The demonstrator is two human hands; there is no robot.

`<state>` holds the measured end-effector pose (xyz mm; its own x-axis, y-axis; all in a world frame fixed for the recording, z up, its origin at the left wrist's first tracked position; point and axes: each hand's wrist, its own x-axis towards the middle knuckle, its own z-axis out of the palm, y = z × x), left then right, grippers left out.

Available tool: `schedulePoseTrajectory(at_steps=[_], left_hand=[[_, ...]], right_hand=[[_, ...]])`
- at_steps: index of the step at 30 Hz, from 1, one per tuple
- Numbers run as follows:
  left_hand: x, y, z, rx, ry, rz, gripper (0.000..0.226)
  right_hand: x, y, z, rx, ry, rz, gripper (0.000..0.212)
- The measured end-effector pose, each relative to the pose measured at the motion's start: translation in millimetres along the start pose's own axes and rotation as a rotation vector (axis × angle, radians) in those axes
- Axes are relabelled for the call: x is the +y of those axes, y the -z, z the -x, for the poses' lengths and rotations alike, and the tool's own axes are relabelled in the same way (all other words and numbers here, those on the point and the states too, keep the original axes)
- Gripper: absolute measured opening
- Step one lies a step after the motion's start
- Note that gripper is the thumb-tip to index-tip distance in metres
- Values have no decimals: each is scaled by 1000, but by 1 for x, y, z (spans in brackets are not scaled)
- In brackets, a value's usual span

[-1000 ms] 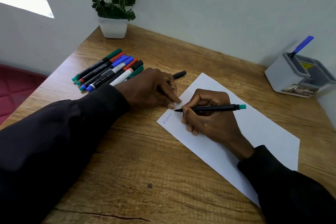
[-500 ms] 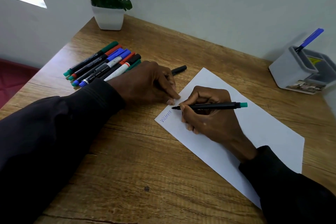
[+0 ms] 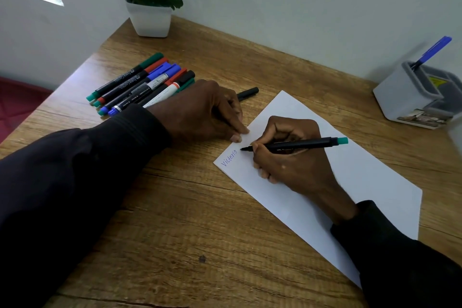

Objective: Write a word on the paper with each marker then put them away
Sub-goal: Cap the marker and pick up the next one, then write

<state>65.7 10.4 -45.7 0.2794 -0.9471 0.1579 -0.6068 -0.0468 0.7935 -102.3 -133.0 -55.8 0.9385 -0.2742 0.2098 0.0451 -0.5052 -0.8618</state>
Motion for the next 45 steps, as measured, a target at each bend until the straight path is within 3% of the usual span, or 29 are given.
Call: schedulePoseTrajectory(at_steps=[16, 20, 26, 29, 36, 45], left_hand=[[3, 2, 3, -5, 14, 10, 38], [3, 2, 2, -26, 11, 1, 25], [1, 2, 1, -28, 48, -3, 24], [1, 2, 0, -30, 59, 0, 22], [3, 2, 1, -34, 62, 20, 25], [5, 3, 2, -15, 44, -4, 30]], right_hand=[[12, 3, -2, -56, 56, -121, 12], [11, 3, -2, -38, 67, -88, 2], [16, -3, -2, 14, -5, 37, 20], [17, -4, -1, 25, -4, 44, 14], [21, -5, -1, 54, -106, 46, 24], [14, -3, -3, 48, -4, 19, 15]])
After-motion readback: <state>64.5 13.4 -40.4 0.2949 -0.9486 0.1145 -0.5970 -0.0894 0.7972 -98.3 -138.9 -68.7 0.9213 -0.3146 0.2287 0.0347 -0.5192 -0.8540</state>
